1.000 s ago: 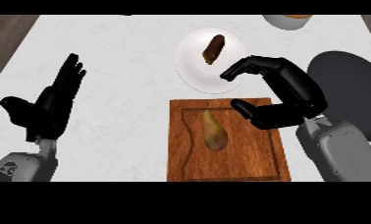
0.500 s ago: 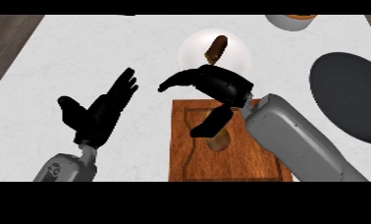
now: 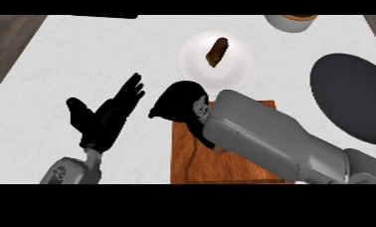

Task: Pick the pear from the cutting board and place it in the pan

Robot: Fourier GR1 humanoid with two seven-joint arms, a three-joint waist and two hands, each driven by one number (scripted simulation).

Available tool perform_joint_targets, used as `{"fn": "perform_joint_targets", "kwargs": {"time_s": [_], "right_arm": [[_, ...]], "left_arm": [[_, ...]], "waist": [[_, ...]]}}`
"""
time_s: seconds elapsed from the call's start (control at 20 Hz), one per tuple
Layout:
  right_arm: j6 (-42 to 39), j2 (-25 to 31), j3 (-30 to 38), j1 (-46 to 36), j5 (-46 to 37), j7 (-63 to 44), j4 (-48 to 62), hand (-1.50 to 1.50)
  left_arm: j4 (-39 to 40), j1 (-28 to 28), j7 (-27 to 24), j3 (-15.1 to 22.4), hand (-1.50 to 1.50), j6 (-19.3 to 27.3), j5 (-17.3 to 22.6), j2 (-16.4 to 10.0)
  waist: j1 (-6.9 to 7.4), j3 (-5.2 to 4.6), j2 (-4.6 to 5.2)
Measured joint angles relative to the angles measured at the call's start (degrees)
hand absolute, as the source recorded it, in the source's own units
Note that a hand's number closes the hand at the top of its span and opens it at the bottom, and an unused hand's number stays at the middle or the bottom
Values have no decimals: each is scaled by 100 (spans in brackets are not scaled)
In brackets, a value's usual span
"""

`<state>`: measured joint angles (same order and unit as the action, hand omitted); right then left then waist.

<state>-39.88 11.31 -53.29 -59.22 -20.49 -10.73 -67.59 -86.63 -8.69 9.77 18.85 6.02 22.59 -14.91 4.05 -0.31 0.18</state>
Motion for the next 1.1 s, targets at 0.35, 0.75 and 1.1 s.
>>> {"fn": "perform_joint_targets", "kwargs": {"time_s": [0.35, 0.75, 1.1], "right_arm": [[-1557, -810, -845, -743, -217, -760, 623, -150], [-2246, -1044, -1368, -647, 126, -1726, 529, -150], [-2248, -1090, -1526, -251, 197, -2488, 308, -150]], "left_arm": [[21, 83, -43, -133, 0, -47, 50, -27], [104, 177, -127, -178, 0, -54, -32, 74], [-127, 229, 60, -301, 0, -67, -96, 67]], "waist": [[-163, 10, -23], [-274, 20, -38], [-302, 26, -30]]}}
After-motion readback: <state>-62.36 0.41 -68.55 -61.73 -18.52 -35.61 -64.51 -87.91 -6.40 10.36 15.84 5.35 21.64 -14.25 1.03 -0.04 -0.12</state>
